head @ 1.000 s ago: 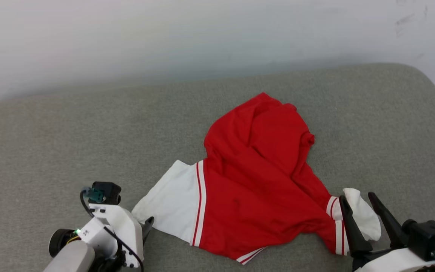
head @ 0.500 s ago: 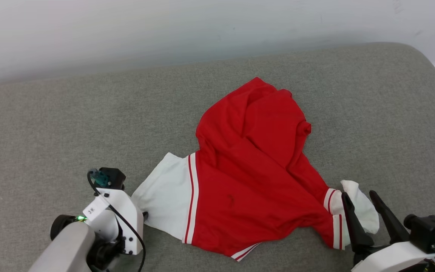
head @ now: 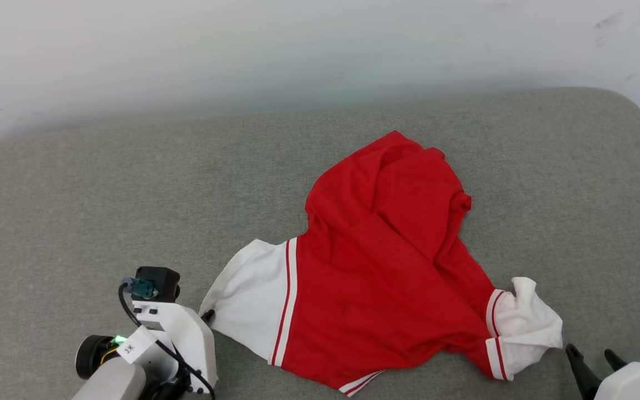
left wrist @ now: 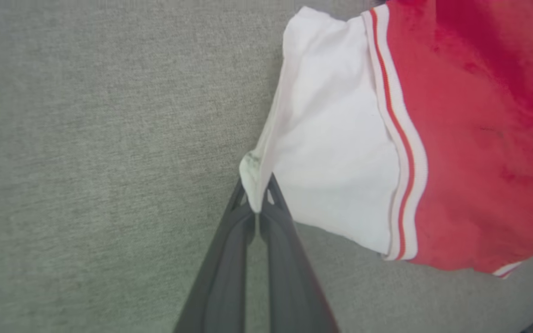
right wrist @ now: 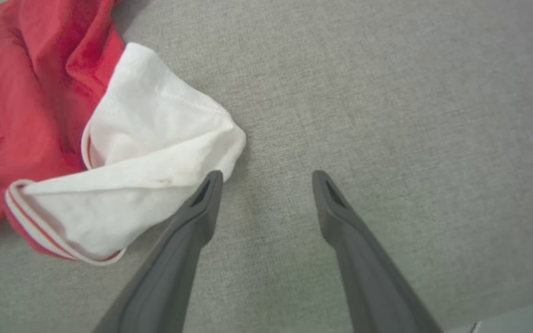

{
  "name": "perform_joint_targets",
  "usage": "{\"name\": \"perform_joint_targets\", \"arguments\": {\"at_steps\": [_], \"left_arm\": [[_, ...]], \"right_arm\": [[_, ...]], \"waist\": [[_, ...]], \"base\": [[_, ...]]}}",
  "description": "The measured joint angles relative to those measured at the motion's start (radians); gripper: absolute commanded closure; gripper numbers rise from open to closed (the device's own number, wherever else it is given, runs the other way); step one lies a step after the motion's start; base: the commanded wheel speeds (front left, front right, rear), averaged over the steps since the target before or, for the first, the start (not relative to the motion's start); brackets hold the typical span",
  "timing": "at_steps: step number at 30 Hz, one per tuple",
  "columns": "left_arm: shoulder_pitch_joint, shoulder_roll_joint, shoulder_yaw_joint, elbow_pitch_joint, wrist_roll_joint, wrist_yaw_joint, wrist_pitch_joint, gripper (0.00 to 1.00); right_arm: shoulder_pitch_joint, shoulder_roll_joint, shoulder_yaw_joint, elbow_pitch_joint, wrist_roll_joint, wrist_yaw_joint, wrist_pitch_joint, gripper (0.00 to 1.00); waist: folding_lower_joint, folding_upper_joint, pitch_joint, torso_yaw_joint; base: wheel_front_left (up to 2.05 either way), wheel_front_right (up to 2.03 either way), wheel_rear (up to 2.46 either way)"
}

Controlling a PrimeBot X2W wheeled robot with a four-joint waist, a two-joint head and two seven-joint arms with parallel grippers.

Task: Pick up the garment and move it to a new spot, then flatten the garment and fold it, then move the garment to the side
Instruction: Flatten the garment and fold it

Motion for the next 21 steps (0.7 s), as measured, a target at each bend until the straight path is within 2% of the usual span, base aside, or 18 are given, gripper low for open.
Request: {"name": "perform_joint_targets", "arguments": {"at_steps": [5,12,18,21], "left_arm": [[0.035,0.011,-0.001,-0.113,0.010,0.034,0.003,1.00],[0.038,0.029,-0.007,-0.215,0.028,0.064,0.019,1.00],[0.037,0.031,-0.012,-0.244,0.035,0.067,0.022,1.00],[0.034,0.030,-0.014,-0.248,0.035,0.066,0.021,1.00]], "right_arm": [[-0.036,-0.052,0.025,0.030,0.028,0.000,0.154,0.00],[-0.111,-0.094,0.110,0.029,0.050,0.000,0.198,0.00],[-0.154,-0.124,0.222,0.098,0.081,0.000,0.282,0.00],[-0.164,-0.136,0.244,0.131,0.113,0.000,0.326,0.00]], "waist": [[0.0000,0.0000,-0.002,0.019],[0.0000,0.0000,0.028,0.042],[0.0000,0.0000,0.055,0.053],[0.0000,0.0000,0.064,0.059]], "base": [[0.00,0.00,0.00],[0.00,0.00,0.00],[0.00,0.00,0.00],[0.00,0.00,0.00]]}}
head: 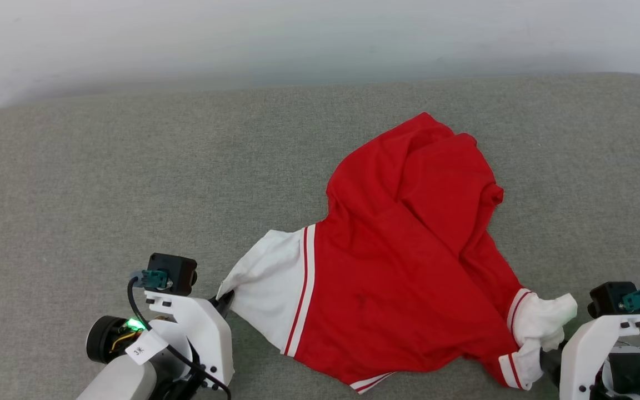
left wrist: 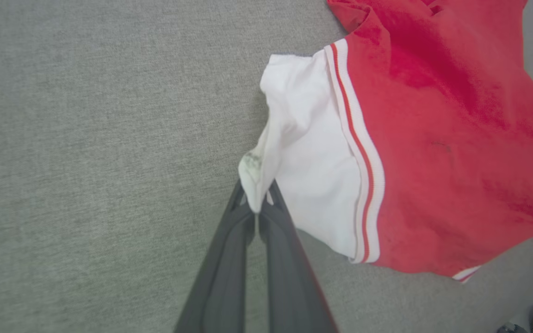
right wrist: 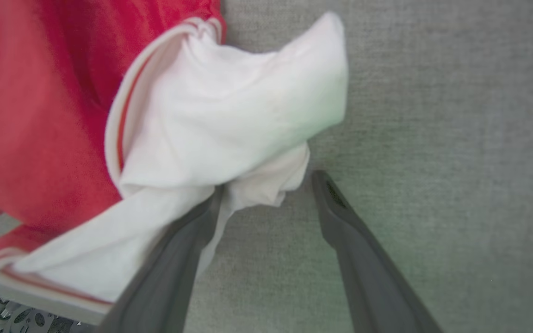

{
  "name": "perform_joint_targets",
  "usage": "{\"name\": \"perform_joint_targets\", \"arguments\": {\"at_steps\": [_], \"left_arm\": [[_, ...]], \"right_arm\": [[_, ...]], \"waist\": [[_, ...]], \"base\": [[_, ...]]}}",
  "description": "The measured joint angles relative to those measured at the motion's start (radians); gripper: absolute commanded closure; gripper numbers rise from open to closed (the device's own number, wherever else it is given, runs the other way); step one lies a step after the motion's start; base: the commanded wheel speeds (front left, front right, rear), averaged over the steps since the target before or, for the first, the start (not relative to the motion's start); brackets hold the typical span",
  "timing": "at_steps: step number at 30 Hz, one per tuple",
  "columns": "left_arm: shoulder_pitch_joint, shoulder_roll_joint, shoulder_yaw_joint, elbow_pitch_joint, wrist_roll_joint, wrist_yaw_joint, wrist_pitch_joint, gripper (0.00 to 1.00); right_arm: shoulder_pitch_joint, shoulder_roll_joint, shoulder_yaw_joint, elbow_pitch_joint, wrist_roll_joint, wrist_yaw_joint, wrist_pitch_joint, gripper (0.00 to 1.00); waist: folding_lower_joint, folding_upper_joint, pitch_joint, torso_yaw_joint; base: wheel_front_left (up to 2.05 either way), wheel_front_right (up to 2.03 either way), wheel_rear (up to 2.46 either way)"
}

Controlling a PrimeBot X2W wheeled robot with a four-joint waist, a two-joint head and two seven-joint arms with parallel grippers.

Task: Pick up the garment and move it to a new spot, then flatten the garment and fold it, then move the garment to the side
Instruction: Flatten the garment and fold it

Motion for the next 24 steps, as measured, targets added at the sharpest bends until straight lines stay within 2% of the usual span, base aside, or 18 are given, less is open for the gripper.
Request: {"name": "perform_joint_targets", "arguments": {"at_steps": [1,2,3,7,11,19,24], "left_arm": [[0.000,0.000,0.000,0.000,0.000,0.000,0.000,1.00],[-0.001,0.000,0.000,0.001,0.000,-0.001,-0.002,1.00],[-0.001,0.000,0.000,0.002,0.000,-0.001,-0.004,1.00],[-0.001,-0.002,0.000,0.007,-0.002,-0.001,-0.013,1.00],[-0.001,-0.001,0.007,0.009,-0.001,0.000,-0.041,1.00],[-0.018,0.008,0.072,-0.039,0.022,0.043,-0.136,1.00],[-0.088,0.016,0.111,-0.061,0.016,0.045,-0.150,1.00]], "right_arm": [[-0.006,-0.001,0.003,0.011,0.012,0.000,0.015,0.49],[-0.011,-0.004,0.004,0.017,0.025,0.000,0.024,0.65],[-0.013,-0.006,0.006,0.022,0.030,0.000,0.026,1.00],[-0.018,-0.011,0.010,0.033,0.041,0.000,0.017,1.00],[-0.017,-0.013,-0.023,0.009,0.025,0.001,-0.062,1.00],[-0.042,0.016,-0.140,-0.166,-0.090,0.000,-0.179,1.00],[-0.121,0.047,-0.188,-0.237,-0.163,0.000,-0.211,1.00]], "waist": [[0.0000,0.0000,0.002,0.002],[0.0000,0.0000,0.004,0.004],[0.0000,0.0000,0.005,0.005],[0.0000,0.0000,0.000,0.008],[0.0000,0.0000,-0.025,0.008],[0.0000,0.0000,-0.096,0.006],[-0.0001,0.0000,-0.118,-0.001]], "base": [[0.00,0.00,0.00],[0.00,0.00,0.00],[0.00,0.00,0.00],[0.00,0.00,0.00],[0.00,0.00,0.00],[0.00,0.00,0.00],[0.00,0.00,0.00]]}}
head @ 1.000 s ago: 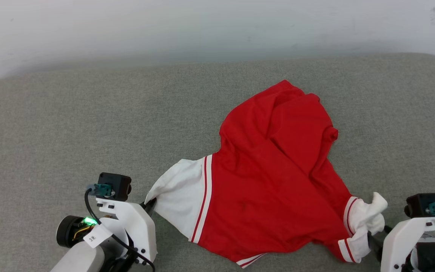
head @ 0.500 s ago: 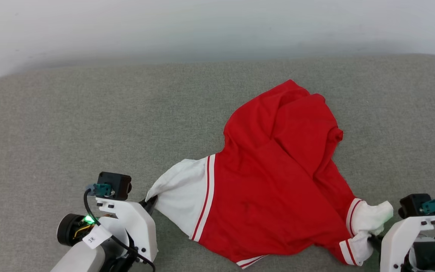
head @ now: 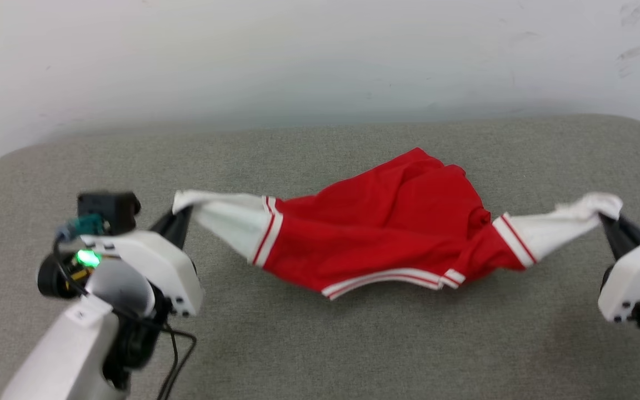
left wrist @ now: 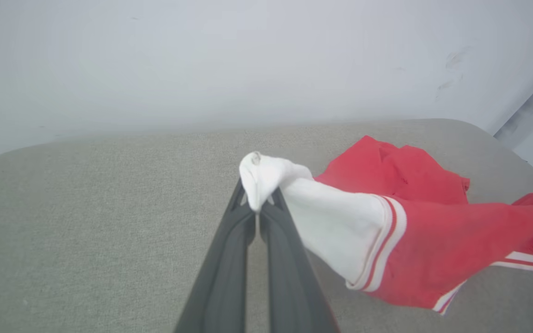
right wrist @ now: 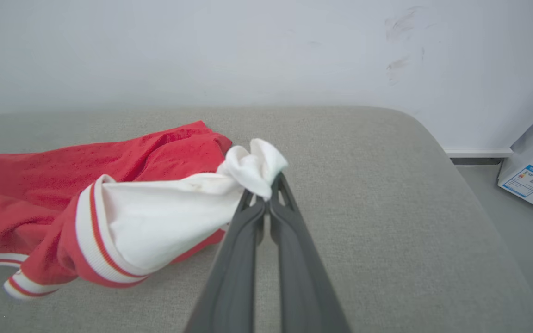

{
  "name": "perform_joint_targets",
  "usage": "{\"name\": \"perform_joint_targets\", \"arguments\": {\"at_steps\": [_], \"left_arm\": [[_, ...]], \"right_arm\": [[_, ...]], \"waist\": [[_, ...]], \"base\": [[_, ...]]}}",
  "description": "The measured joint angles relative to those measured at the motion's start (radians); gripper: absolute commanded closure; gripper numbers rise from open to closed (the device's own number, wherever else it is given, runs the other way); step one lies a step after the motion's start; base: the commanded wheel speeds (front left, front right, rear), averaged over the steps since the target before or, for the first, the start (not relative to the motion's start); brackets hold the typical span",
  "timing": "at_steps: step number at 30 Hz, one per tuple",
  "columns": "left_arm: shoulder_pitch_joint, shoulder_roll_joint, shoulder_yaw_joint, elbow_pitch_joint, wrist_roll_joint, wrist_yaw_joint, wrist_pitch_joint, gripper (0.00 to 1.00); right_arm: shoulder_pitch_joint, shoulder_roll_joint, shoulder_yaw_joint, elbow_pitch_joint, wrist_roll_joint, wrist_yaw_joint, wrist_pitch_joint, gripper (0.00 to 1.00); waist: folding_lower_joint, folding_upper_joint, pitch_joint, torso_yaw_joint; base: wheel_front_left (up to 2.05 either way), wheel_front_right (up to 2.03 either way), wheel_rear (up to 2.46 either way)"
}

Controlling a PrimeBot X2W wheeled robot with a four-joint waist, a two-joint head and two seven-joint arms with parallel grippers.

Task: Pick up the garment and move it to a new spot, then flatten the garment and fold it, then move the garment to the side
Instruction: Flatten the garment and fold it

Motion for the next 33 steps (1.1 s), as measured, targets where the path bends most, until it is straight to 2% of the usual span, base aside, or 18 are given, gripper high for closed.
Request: {"name": "perform_joint_targets", "arguments": {"at_steps": [6,13,24,33], "left_arm": [[-0.182,-0.005,0.035,0.038,-0.002,-0.024,-0.006,1.00],[-0.473,-0.043,0.061,0.206,0.011,-0.077,-0.064,1.00],[-0.922,-0.074,0.082,0.500,0.073,-0.153,-0.217,1.00],[-1.163,-0.082,0.089,0.685,0.097,-0.197,-0.304,1.00]], "right_arm": [[-0.174,0.004,0.008,0.018,-0.053,0.000,-0.021,1.00],[-0.442,-0.047,0.054,0.129,-0.066,0.000,-0.057,1.00],[-0.907,-0.078,0.090,0.343,-0.098,0.000,-0.185,1.00],[-1.194,-0.063,0.121,0.492,-0.128,0.000,-0.277,1.00]], "waist": [[0.0000,0.0000,0.023,-0.002],[0.0001,0.0000,0.092,0.001],[0.0002,0.0000,0.266,-0.008],[0.0003,-0.0001,0.427,-0.027]], "base": [[0.00,0.00,0.00],[0.00,0.00,0.00],[0.00,0.00,0.00],[0.00,0.00,0.00]]}}
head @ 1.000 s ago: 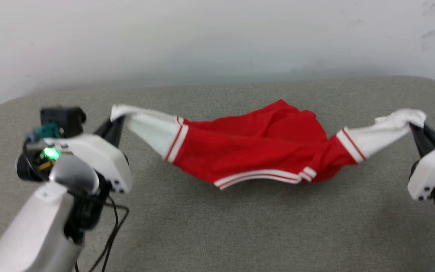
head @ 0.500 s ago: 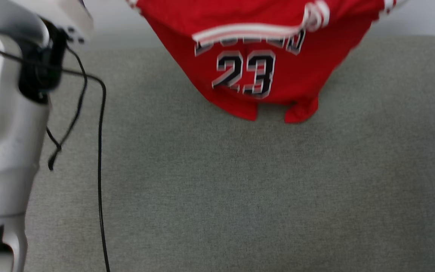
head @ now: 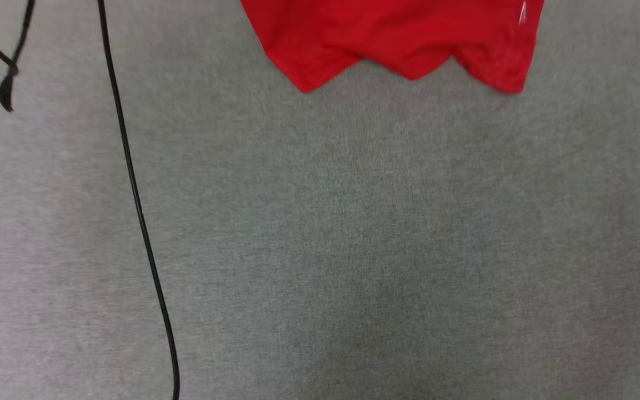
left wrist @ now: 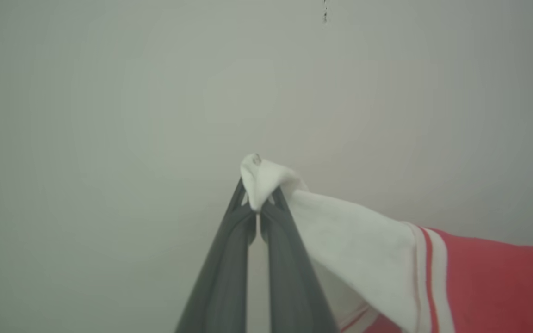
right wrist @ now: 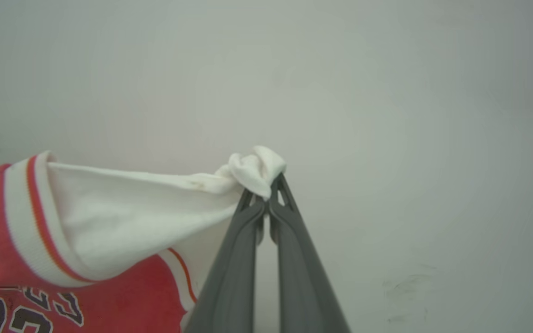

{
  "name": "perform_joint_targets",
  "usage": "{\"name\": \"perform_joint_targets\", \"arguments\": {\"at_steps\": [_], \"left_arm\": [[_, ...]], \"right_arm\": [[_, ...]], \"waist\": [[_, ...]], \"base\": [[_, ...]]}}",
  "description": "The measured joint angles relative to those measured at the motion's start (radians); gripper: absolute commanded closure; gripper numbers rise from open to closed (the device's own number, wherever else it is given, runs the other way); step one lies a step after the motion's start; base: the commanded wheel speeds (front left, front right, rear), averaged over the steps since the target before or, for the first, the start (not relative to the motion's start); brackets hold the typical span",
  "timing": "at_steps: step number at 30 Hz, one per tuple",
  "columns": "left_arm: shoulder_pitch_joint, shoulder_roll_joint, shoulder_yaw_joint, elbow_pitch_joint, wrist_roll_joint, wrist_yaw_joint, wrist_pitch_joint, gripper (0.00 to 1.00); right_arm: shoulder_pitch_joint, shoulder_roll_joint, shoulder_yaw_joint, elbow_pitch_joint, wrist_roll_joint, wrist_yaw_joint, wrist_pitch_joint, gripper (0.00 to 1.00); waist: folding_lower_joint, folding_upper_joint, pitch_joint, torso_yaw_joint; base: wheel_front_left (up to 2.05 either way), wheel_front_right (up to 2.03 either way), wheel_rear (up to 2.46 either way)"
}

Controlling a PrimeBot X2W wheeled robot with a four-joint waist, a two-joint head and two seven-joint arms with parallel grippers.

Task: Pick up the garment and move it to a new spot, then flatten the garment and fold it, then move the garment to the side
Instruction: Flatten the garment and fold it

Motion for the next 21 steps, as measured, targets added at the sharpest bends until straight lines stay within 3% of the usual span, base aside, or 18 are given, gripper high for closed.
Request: {"name": "perform_joint_targets", "arguments": {"at_steps": [11,21], "left_arm": [[-0.042,-0.032,0.014,0.180,-0.038,-0.043,-0.065,1.00],[0.043,-0.081,0.026,0.355,-0.102,-0.099,-0.127,1.00]], "right_arm": [[-0.062,0.065,0.038,0.153,-0.005,0.000,-0.077,1.00],[0.029,0.106,0.057,0.337,0.039,0.000,-0.152,1.00]], "waist": [[0.0000,0.0000,0.148,-0.012],[-0.0001,0.0000,0.166,0.001]], "base": [[0.00,0.00,0.00],[0.00,0.00,0.00]]}}
